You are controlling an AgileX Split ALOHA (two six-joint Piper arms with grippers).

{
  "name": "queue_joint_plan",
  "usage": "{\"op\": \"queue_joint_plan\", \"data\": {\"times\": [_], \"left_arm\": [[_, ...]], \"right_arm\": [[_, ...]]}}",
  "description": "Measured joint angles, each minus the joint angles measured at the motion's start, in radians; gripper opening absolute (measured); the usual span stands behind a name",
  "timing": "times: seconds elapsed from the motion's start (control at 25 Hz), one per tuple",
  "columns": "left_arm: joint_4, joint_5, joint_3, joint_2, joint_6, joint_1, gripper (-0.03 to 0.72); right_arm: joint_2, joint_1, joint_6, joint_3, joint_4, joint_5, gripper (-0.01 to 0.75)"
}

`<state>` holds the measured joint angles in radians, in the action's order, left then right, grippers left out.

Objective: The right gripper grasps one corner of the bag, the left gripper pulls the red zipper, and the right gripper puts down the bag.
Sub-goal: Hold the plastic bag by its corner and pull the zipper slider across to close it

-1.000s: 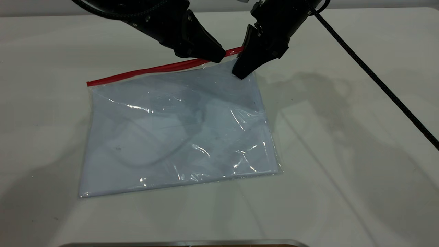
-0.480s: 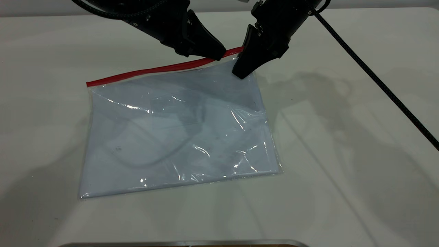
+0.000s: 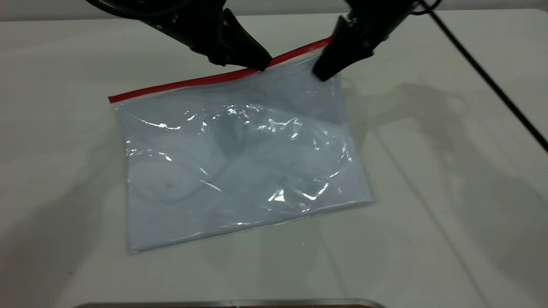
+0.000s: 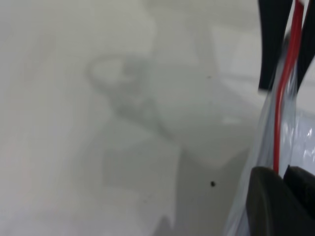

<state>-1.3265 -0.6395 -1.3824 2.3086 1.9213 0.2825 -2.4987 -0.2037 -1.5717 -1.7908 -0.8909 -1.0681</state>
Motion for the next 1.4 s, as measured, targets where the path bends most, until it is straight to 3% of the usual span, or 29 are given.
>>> {"op": "queue_joint_plan", "data": {"times": [0.48,0.88,1.12,1.4], "left_arm": [[0.133,-0.002,0.000,0.000,-0.098,-0.095,0.050],[0.337,-0.006,0.000,0.000,-0.258,-0.160,0.050],[0.365,-0.010,0.000,0.000,-0.277,-0.176,0.050],[0.367,-0.010,0.000,0.000,-0.278,-0.178,0.076]], "right_arm": [[0.000,0.127,0.046,0.000,0.012,0.023,0.035],[0.000,0.134,0.073,0.000,0.024,0.101,0.039],[0.000,0.134,0.076,0.000,0.024,0.115,0.052],[0.000,0.134,0.080,0.000,0.023,0.135,0.144]]}}
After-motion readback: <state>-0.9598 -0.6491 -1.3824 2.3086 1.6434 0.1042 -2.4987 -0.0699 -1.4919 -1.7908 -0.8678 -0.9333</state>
